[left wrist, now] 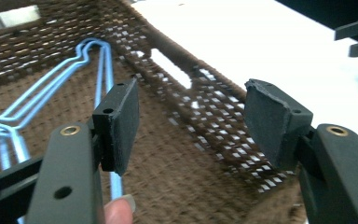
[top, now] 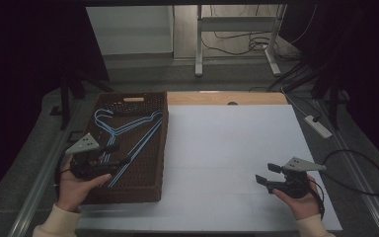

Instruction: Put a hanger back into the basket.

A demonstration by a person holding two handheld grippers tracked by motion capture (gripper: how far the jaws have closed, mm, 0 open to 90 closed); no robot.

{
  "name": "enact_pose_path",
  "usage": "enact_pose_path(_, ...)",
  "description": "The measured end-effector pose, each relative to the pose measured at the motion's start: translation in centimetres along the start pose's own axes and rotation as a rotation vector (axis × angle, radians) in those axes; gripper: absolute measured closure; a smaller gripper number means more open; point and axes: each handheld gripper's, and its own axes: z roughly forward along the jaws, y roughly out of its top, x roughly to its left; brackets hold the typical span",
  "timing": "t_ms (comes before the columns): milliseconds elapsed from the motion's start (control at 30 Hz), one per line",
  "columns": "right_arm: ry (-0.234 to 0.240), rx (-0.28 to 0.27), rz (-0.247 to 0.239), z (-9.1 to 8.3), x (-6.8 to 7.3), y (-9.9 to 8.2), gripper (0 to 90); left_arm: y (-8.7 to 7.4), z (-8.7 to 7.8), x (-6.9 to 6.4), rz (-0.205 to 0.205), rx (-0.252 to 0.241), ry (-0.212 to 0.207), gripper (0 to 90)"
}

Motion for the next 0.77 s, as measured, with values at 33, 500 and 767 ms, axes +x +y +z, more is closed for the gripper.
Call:
enact_pose_path(33,0.001,0.0,-0.001,0.0,0.0,0.0,30.9,-0.2,0.1,-0.3,0.0,-0.006,-0.006,36.7)
enact_pose_path(500,0.016,-0.017,-0.018,-0.4,0.0,0.2,30.4,-2.3,1.6,-3.1,0.022,-0.008,0.018,34.8)
enact_pose_path(767,0.013,-0.017,-0.038,-0.5,0.2,0.4,30.3,-2.6,1.7,-3.2,0.016,-0.014,0.023,34.7)
